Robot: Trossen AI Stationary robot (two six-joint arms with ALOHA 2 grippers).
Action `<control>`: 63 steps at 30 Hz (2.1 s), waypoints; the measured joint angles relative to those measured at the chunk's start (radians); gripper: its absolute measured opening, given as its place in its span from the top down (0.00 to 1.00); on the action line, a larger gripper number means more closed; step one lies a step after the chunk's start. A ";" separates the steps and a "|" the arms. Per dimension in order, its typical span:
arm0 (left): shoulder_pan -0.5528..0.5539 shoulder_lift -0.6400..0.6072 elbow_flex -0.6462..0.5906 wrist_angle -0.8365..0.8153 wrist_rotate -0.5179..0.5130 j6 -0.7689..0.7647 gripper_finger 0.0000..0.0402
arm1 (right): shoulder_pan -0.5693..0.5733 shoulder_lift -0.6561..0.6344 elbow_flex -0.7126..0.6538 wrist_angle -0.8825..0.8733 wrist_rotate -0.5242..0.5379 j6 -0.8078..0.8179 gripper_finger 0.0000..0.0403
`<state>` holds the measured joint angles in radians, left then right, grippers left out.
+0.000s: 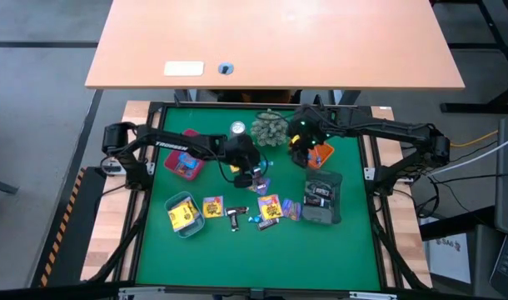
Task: Sort candy
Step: Put the blue candy into the orange bin
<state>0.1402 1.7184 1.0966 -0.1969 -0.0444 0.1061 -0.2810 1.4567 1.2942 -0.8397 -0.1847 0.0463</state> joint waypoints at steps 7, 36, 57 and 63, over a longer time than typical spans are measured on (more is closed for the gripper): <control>-0.032 0.000 0.000 0.100 0.001 -0.026 1.00 | 0.000 0.000 0.000 0.085 -0.091 0.000 0.61; -0.120 0.000 0.000 0.290 -0.035 -0.025 1.00 | 0.137 0.000 0.000 0.016 -0.112 -0.003 0.61; -0.129 -0.001 0.001 0.342 -0.108 -0.025 1.00 | 0.137 0.000 0.000 0.004 -0.114 -0.003 0.63; -0.129 -0.001 0.001 0.342 -0.108 -0.026 1.00 | 0.137 0.000 0.000 0.004 -0.114 -0.003 0.76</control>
<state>0.0113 1.7176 1.0973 0.1455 -0.1524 0.0804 -0.1436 1.4568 1.2942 -0.8356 -0.2987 0.0433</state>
